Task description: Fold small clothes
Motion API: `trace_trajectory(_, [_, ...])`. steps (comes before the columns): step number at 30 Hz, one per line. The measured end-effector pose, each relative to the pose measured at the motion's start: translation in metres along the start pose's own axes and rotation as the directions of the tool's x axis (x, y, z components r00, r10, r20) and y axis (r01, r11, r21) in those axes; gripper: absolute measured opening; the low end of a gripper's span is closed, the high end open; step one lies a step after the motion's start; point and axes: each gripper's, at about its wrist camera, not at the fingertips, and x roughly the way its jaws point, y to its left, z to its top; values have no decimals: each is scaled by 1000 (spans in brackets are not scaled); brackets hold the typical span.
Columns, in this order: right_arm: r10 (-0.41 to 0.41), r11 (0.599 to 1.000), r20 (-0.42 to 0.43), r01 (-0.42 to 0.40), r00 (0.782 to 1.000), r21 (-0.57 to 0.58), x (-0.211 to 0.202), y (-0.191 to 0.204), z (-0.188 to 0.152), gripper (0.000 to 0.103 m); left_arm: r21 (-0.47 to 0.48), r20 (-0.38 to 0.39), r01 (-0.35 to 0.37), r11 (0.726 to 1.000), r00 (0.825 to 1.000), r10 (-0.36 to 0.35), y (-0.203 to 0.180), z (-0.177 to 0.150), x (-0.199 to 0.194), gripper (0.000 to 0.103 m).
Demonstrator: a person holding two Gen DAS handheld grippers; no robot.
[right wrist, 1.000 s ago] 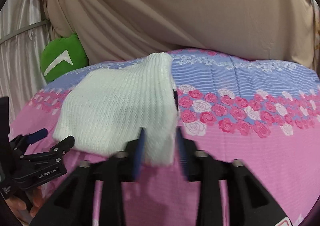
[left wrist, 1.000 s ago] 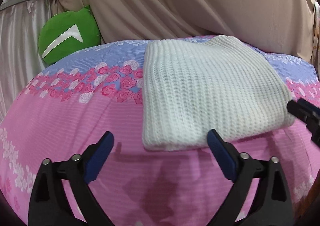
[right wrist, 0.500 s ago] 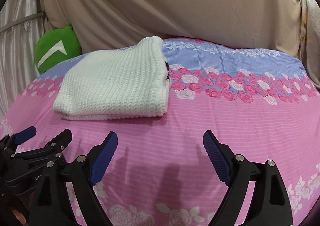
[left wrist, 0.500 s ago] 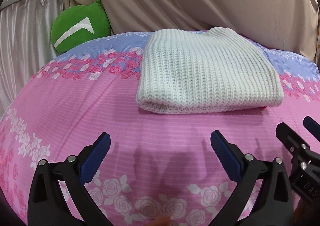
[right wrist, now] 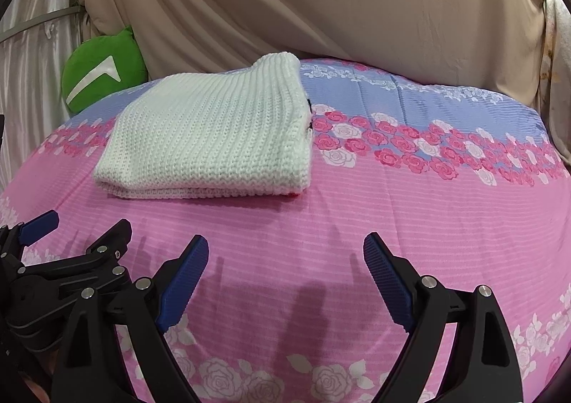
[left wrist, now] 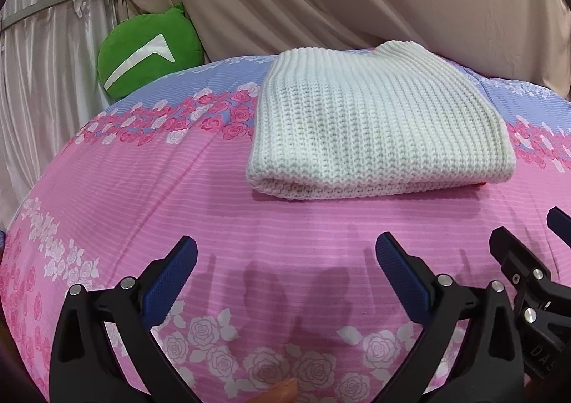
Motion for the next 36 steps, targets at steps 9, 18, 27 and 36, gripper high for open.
trace_trajectory(9, [-1,1000,-8,1,1000,2,1,1,0,86,4,-4,-8,1000,1000,8,-1,0,1,98])
trace_trajectory(18, [0,1000,-15,0,1000,-5,1,1,-1,86,0,-4,-13,1000,1000,13,0,-1,1,98])
trace_trajectory(27, [1,1000,-19,-1,1000,-9,3,-1,-1,86,1,2,-28,1000,1000,28,0,-1,1,98])
trace_trajectory(36, [3,1000,-19,-3,1000,-11,3,-1,0,86,5,5,-30,1000,1000,30,1,-1,0,97])
